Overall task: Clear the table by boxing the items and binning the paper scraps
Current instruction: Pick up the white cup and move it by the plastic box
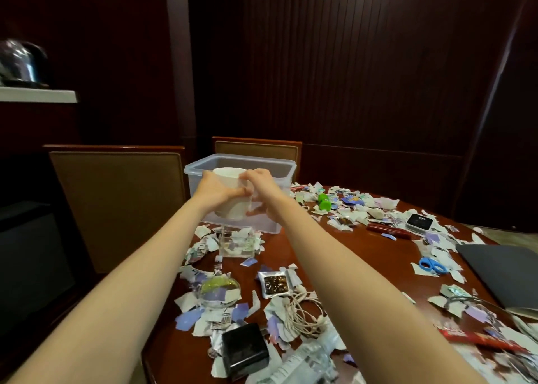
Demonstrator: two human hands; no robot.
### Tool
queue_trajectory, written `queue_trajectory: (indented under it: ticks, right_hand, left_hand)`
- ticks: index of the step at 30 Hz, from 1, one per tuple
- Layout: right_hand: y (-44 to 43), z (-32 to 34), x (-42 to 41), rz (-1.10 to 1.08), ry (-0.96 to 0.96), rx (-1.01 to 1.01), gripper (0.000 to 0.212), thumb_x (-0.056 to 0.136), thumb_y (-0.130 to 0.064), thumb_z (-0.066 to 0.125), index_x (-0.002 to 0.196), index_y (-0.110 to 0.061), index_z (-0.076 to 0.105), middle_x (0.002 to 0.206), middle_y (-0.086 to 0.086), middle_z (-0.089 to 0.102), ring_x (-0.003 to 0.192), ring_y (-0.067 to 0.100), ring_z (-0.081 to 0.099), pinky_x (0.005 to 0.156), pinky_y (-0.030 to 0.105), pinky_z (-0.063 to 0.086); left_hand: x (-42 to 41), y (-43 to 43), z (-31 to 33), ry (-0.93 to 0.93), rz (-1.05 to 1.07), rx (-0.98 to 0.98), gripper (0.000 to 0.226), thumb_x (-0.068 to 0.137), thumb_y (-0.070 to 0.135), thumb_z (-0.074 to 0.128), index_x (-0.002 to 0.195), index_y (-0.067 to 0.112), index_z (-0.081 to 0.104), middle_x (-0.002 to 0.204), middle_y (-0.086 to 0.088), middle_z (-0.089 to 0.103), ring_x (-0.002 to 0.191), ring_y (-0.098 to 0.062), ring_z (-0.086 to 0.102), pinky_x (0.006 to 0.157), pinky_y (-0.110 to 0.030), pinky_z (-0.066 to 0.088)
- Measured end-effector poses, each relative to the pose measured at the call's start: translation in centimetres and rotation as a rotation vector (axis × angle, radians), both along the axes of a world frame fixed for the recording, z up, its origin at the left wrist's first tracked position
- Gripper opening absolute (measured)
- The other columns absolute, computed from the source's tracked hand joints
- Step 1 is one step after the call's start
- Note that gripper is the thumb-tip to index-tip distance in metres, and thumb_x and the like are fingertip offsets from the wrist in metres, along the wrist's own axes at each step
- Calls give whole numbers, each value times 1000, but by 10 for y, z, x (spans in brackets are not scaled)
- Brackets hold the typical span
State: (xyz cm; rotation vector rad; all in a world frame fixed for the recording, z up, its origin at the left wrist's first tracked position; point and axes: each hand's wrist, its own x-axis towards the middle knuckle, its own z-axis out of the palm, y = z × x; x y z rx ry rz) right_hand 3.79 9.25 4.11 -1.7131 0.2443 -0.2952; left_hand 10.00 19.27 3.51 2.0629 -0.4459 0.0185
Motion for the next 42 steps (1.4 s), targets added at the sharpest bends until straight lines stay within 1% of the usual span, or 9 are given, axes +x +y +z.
queue_trajectory:
  ticks: [2,7,11,13,15,17,25,34,42]
  right_hand:
    - [14,-1,9,51,5,-1,45,96,-26,44,136,-15,28,93,-3,43,88,17,47,70,37,50]
    - [53,-15,36,87,12,42,38,96,-20,35,133,-9,39,131,19,45,119,35,47,93,49,46]
    - [76,-36,58,155,83,50,31,98,-13,33,124,-6,50,92,7,51,84,19,47,73,31,46]
    - [82,-54,73,181,153,-214,37,96,-7,34,130,-1,46,92,7,49,75,12,46,67,25,42]
    - [87,-74,88,215,193,-612,46,94,-6,37,140,-2,36,126,14,49,107,21,53,88,32,44]
    - [91,-91,100,229,217,-929,47,95,-11,40,141,-4,33,145,15,34,132,31,36,108,39,32]
    - [99,-135,144,164,309,-1444,54,101,-31,24,150,-11,13,158,8,6,146,27,-2,115,53,1]
    - [73,-141,153,70,460,-1212,48,101,-31,22,145,-12,25,154,11,22,143,30,16,113,59,9]
    - [59,-133,135,22,537,-1264,50,97,-23,37,143,-5,27,149,16,28,139,33,24,113,58,9]
  left_hand:
    - [4,16,-3,-48,85,35,96,70,41,79,140,0,26,136,-17,45,122,-31,46,86,-36,44]
    - [21,59,-18,-44,238,-11,97,65,45,80,137,4,29,135,-16,44,123,-32,45,96,-43,45]
    - [38,88,-34,40,406,-87,97,66,46,79,138,6,28,137,-16,42,126,-33,41,101,-44,42]
    - [48,98,-43,98,493,-166,96,67,44,79,138,7,27,139,-15,40,128,-33,39,101,-44,41]
    - [56,105,-51,125,531,-215,94,67,42,80,137,7,27,138,-15,41,128,-33,40,100,-44,42]
    - [65,106,-57,123,543,-241,92,67,41,80,135,7,29,137,-15,43,127,-32,42,98,-43,42]
    - [95,91,-77,76,504,-271,93,63,42,82,134,11,31,133,-11,47,123,-30,45,98,-42,44]
    - [105,80,-94,59,475,-259,91,67,39,81,137,13,29,134,-9,46,124,-27,45,95,-38,44]
    - [92,60,-102,44,424,-211,93,64,39,82,136,13,30,133,-8,47,123,-27,46,96,-38,43]
